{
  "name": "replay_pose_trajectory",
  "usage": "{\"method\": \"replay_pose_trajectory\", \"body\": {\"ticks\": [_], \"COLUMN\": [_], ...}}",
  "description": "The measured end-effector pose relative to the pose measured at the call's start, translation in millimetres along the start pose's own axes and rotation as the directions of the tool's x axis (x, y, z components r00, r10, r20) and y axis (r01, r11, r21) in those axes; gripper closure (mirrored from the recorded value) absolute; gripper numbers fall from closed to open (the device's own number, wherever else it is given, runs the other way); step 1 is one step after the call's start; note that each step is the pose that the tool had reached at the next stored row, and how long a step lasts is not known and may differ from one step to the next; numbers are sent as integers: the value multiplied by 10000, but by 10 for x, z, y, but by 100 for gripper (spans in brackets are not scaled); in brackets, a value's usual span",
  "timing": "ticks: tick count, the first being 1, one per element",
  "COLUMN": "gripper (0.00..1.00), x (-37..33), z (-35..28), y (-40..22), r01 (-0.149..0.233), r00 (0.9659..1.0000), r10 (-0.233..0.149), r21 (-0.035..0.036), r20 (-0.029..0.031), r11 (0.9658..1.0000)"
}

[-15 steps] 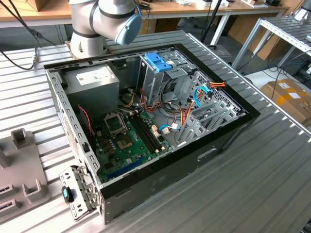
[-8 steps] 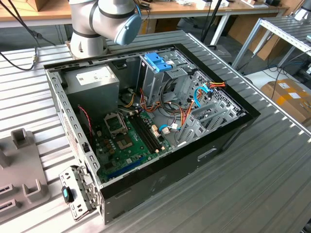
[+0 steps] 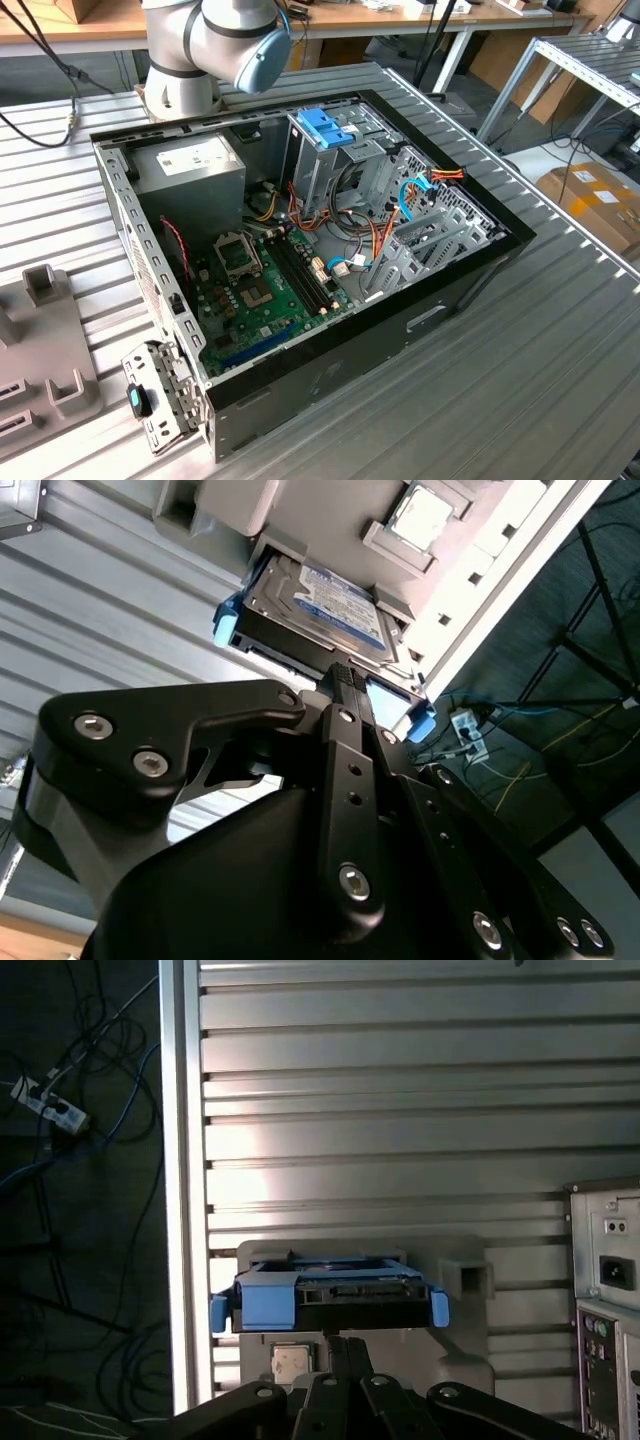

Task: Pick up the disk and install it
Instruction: 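Reach for the disk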

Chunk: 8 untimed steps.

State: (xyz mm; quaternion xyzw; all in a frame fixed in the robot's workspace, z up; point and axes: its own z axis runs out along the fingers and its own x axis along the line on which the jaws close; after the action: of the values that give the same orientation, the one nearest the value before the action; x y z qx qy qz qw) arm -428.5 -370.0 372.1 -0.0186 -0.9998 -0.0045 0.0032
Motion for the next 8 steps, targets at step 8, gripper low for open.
{"method": "replay_pose_trajectory", "body": {"ticks": [8], "gripper": [89], "x": [51], "z": [69], "y": [126], "r01": [113], "r00": [9998], "r10": [-113], "r21": [7], "r20": [-147], "r11": [9999]}}
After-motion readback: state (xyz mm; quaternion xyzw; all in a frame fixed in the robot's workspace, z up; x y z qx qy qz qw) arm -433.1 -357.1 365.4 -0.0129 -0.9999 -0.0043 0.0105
